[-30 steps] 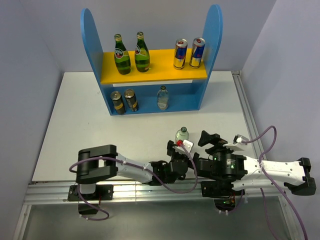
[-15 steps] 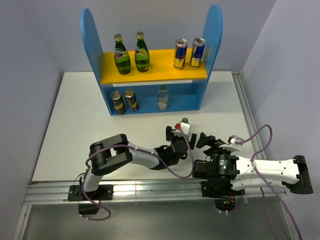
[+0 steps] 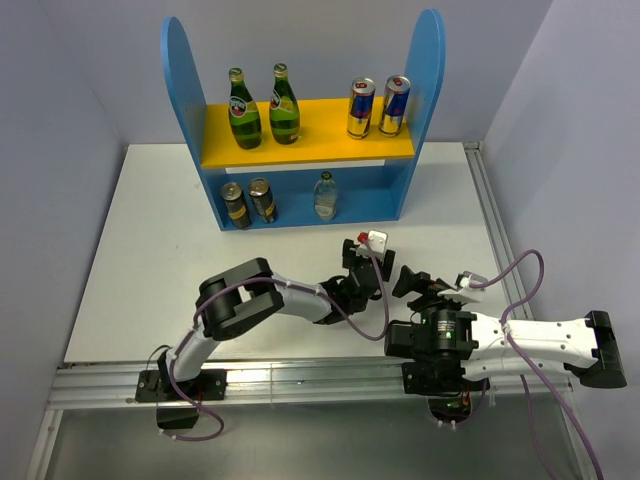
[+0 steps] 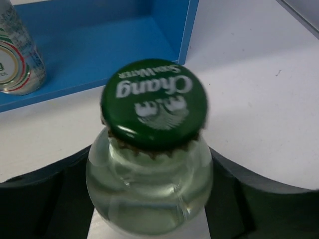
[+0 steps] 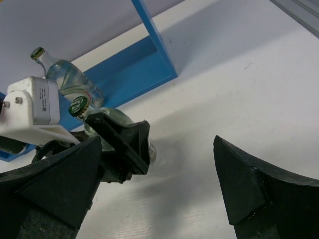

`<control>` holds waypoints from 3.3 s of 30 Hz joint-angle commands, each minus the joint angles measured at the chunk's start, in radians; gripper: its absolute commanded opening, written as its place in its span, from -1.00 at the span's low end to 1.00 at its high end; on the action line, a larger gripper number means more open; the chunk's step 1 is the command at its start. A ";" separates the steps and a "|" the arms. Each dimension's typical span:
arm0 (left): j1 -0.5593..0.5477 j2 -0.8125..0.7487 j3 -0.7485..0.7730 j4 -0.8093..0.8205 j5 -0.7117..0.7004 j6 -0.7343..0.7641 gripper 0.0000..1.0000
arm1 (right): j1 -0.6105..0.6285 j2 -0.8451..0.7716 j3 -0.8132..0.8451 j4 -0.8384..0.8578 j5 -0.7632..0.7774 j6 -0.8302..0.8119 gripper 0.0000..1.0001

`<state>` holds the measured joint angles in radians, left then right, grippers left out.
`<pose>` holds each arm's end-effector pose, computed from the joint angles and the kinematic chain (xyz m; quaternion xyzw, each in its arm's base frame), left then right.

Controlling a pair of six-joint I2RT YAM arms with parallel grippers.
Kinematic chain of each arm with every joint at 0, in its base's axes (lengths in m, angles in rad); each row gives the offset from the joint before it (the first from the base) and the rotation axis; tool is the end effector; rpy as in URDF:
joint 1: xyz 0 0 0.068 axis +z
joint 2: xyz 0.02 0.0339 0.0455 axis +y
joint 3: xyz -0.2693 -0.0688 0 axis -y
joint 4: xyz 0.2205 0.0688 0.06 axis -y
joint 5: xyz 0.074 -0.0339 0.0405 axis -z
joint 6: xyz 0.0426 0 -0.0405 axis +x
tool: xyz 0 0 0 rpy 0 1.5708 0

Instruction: Place and organize the beverage onto the shelf

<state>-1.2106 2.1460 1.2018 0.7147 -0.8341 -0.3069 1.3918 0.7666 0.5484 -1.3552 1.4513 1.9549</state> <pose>0.1861 -0.4047 0.1727 0.0863 0.7543 -0.1607 0.6307 0.0512 0.0457 0.2321 0.2070 0.7189 0.0670 0.6602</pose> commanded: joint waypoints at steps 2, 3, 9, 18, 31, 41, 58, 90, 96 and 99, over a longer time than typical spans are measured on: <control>0.025 0.034 0.058 0.005 0.036 0.008 -0.19 | 0.006 -0.003 -0.008 -0.061 0.050 0.188 1.00; 0.028 0.038 0.067 -0.004 0.038 0.003 -0.48 | 0.006 -0.001 -0.008 -0.059 0.050 0.190 1.00; 0.040 0.023 0.085 -0.009 0.003 0.032 -0.99 | 0.006 0.003 -0.010 -0.055 0.052 0.190 1.00; 0.134 -0.046 0.140 -0.069 0.053 0.063 -0.99 | 0.006 0.023 -0.008 -0.038 0.057 0.177 1.00; 0.253 -0.017 0.288 -0.115 0.136 0.063 -0.99 | 0.007 0.054 -0.002 -0.041 0.061 0.190 1.00; 0.286 0.057 0.392 -0.110 0.148 0.069 -0.99 | 0.007 0.091 0.005 -0.081 0.066 0.246 1.00; 0.368 0.198 0.558 -0.107 0.087 0.075 -0.99 | 0.006 0.122 0.012 -0.088 0.070 0.262 1.00; 0.281 0.098 0.483 -0.172 0.078 0.049 0.99 | 0.007 0.215 0.054 -0.090 0.095 0.240 1.00; 0.243 -0.003 0.391 -0.210 0.075 0.009 0.99 | 0.007 0.215 0.051 -0.090 0.093 0.240 1.00; 0.230 -0.040 0.369 -0.224 0.049 0.022 0.99 | 0.007 0.214 0.051 -0.090 0.093 0.240 1.00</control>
<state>-0.9722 2.1975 1.5860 0.4831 -0.7563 -0.2749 1.3918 0.9829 0.5694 -1.3537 1.4578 1.9553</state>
